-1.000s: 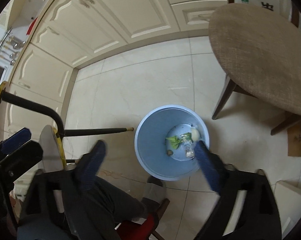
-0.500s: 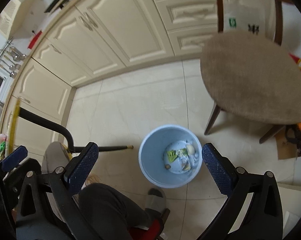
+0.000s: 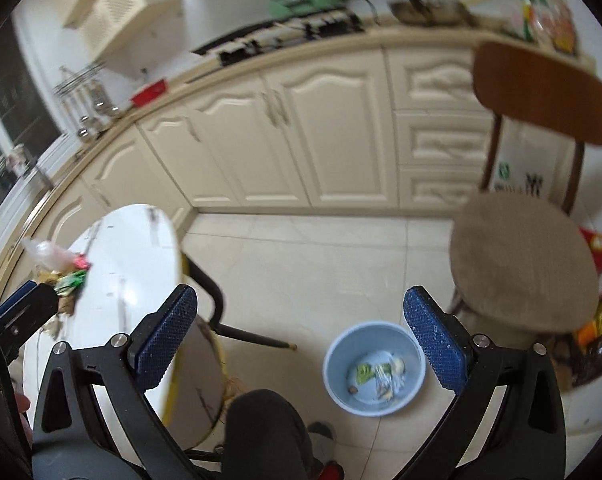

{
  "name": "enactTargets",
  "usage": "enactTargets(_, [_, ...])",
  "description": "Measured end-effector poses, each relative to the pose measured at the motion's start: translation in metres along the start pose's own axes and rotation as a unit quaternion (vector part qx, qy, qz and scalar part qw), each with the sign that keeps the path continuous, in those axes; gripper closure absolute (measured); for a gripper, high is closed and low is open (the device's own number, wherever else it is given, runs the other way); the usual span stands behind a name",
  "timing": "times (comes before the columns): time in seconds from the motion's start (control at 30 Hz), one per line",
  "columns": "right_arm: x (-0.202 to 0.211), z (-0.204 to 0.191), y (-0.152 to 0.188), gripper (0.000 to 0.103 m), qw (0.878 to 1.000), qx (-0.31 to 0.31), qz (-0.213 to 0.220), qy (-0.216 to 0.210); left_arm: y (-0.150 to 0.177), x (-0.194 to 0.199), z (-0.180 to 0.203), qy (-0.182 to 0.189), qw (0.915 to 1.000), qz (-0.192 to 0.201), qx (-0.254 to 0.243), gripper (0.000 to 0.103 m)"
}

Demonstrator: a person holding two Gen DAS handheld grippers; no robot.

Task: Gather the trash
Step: 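Return both tools above the table toward the trash pile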

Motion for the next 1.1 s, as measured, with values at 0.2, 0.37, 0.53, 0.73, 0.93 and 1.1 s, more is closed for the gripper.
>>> enactTargets(0.2, [0.022,-0.068,-0.024,0.000,0.998,0.058,0.028,-0.010,0.017,0.064,-0.050,-0.055,0.9965,0.052,0.037,0.001])
enactTargets(0.37, [0.039,-0.126,-0.032,0.000,0.993,0.104,0.050,-0.031,0.031,0.108,-0.079,-0.070,0.9937,0.062,0.062,0.001])
enactTargets(0.53, [0.052,-0.184,-0.036,0.000,0.985,0.145,0.064,-0.062,0.045,0.150,-0.114,-0.091,0.9892,0.076,0.087,0.001])
enactTargets(0.73, [0.058,-0.238,-0.031,0.000,0.977,0.185,0.070,-0.085,0.043,0.180,-0.151,-0.116,0.9819,0.083,0.125,0.001])
enactTargets(0.93, [0.062,-0.281,-0.026,0.000,0.966,0.224,0.074,-0.102,0.046,0.208,-0.171,-0.148,0.9723,0.095,0.154,0.001])
enactTargets(1.1, [0.062,-0.311,-0.022,0.000,0.958,0.246,0.076,-0.122,0.041,0.215,-0.187,-0.168,0.9674,0.099,0.161,0.001])
Point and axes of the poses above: each gripper's, at about its wrist camera, not at the fingertips, and x roughly against the way its jaws point, z to its right, y to its underside, the point moved 6 cm from there along -x, roughly the way its jaws point, and after that the axes turned 14 degrees about x, right-handed, at the moved point
